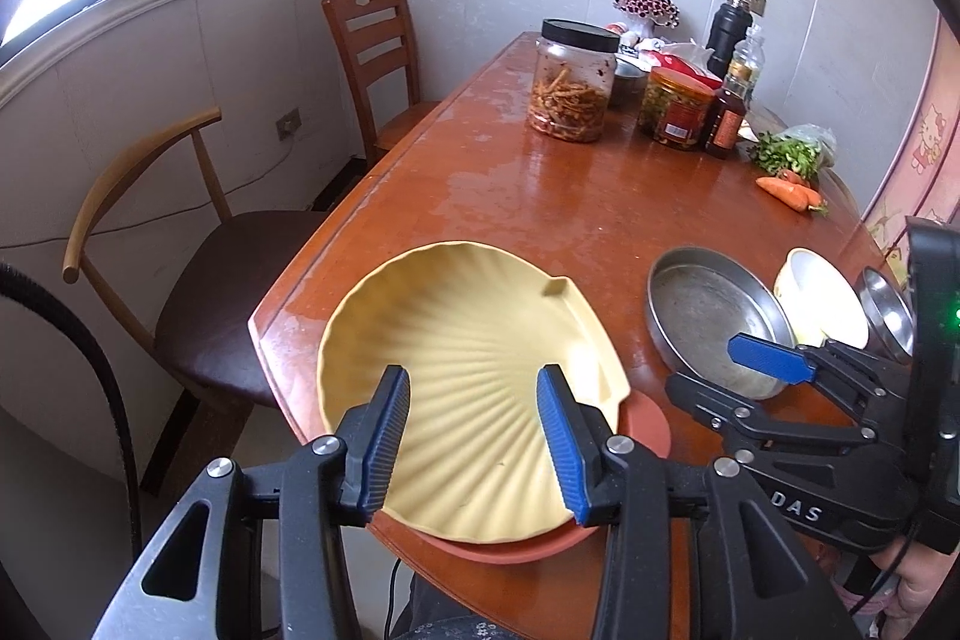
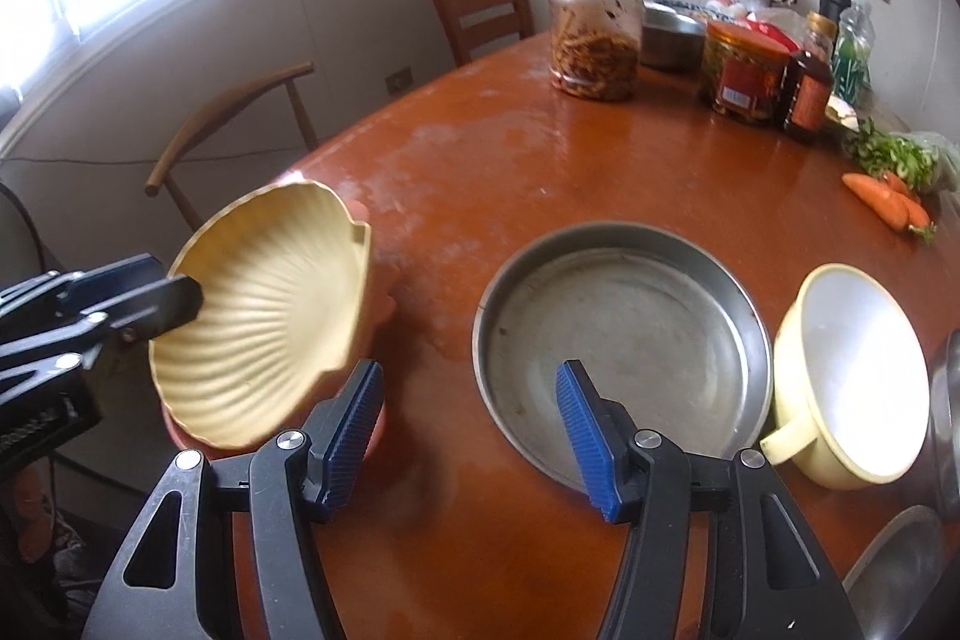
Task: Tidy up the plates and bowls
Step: 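Lower the yellow plate into the orange bowl and open the left tool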
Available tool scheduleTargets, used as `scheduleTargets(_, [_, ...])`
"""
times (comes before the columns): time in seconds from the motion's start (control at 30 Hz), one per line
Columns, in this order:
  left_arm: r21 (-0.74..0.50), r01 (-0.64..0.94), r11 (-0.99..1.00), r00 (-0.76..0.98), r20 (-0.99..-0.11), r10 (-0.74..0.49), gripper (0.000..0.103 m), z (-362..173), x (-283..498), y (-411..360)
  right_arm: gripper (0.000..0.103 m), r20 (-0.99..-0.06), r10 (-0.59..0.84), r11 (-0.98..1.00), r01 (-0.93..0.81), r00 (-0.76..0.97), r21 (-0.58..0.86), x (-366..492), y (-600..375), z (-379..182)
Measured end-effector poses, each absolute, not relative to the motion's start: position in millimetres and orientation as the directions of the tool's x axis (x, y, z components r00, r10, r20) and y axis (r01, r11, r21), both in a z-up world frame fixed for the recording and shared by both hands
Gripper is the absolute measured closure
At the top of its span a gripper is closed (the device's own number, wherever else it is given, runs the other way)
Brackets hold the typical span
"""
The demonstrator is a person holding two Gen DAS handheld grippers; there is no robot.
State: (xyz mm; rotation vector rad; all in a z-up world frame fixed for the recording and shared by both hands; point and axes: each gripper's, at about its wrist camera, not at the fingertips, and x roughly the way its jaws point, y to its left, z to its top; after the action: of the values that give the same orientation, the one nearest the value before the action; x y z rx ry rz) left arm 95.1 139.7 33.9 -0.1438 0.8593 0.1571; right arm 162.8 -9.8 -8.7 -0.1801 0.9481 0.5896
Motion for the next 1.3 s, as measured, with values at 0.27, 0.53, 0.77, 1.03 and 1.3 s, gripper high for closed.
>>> scheduleTargets(0.27, [-0.051, -0.171, 0.984, 0.637, -0.768, 0.071, 0.057, 33.3, 95.4, 128.5, 0.041, -0.852, 0.373, 0.816, -0.567, 0.369, 0.112, 162.0, -14.2, -25.7])
scheduleTargets(0.53, [-0.05, -0.152, 0.987, 0.64, -0.766, 0.06, 0.057, 33.9, 90.1, 119.2, 0.041, -0.857, 0.369, 0.791, -0.606, 0.361, 0.085, 141.3, -19.3, -25.1])
scheduleTargets(0.77, [-0.041, -0.123, 0.992, 0.644, -0.764, 0.048, 0.057, 35.0, 80.5, 103.3, 0.041, -0.855, 0.39, 0.77, -0.631, 0.342, 0.098, 113.5, -28.9, -21.8])
scheduleTargets(1.03, [-0.037, -0.074, 0.997, 0.642, -0.767, 0.019, 0.057, 30.4, 65.2, 77.1, 0.041, -0.849, 0.416, 0.737, -0.668, 0.326, 0.104, 70.4, -39.7, -17.4])
scheduleTargets(1.3, [-0.036, -0.023, 0.999, 0.64, -0.769, -0.013, 0.057, 26.5, 50.8, 50.2, 0.041, -0.843, 0.43, 0.712, -0.695, 0.322, 0.098, 34.9, -52.2, -14.7])
